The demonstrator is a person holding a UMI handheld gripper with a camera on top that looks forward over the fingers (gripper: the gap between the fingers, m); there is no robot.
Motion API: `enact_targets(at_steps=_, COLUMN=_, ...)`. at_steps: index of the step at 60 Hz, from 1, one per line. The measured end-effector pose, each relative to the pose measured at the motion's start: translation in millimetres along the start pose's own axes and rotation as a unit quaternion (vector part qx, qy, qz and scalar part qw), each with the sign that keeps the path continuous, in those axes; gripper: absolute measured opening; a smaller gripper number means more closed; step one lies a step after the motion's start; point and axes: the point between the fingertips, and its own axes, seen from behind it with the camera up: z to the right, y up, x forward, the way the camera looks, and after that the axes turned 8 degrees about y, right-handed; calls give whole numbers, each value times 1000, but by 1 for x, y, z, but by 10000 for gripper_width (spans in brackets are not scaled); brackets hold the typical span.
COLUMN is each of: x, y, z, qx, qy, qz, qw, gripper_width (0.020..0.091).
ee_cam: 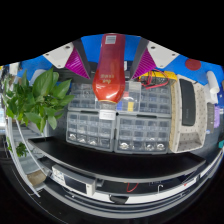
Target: Pour water
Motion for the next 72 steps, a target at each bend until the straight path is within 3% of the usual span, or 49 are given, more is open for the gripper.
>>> enact_targets(at_steps=5, x=14, y=-3, z=5, qx=1, qy=-1, qz=-4, qw=1000, gripper_width=740)
enact_targets(at_steps=6, x=16, y=-4, z=6, qx=3, qy=-1, qz=-6, qw=1000, gripper_width=752)
enact_targets(at_steps=11, x=23, y=-7, z=2, qx=19, qy=15, qz=-9, qw=1000, gripper_width=450)
enact_targets(at_steps=12, x=22, y=-7, z=0, qx=22, qy=17, qz=-9, qw=1000, gripper_width=456)
enact_targets(at_steps=21, x=22, y=-8, z=-2, qx=14, qy=12, qz=-12, qw=1000, gripper_width=279)
enact_targets(at_steps=37, x=24, y=-4, z=-8, qx=-10, qy=10, qz=-31, qw=999, gripper_width=275)
enact_targets(at_steps=50, x=21, y=35, z=-81, qx=-196, qy=43, qz=-27, qw=979, gripper_width=278)
enact_targets(at_steps=61, x=26, y=65, z=-168, qx=-394, qy=61, qz=-11, qw=917, gripper_width=276)
enact_targets(at_steps=72, x=35, y=79, z=-250, qx=-583, qy=71, qz=15, qw=809, gripper_width=276)
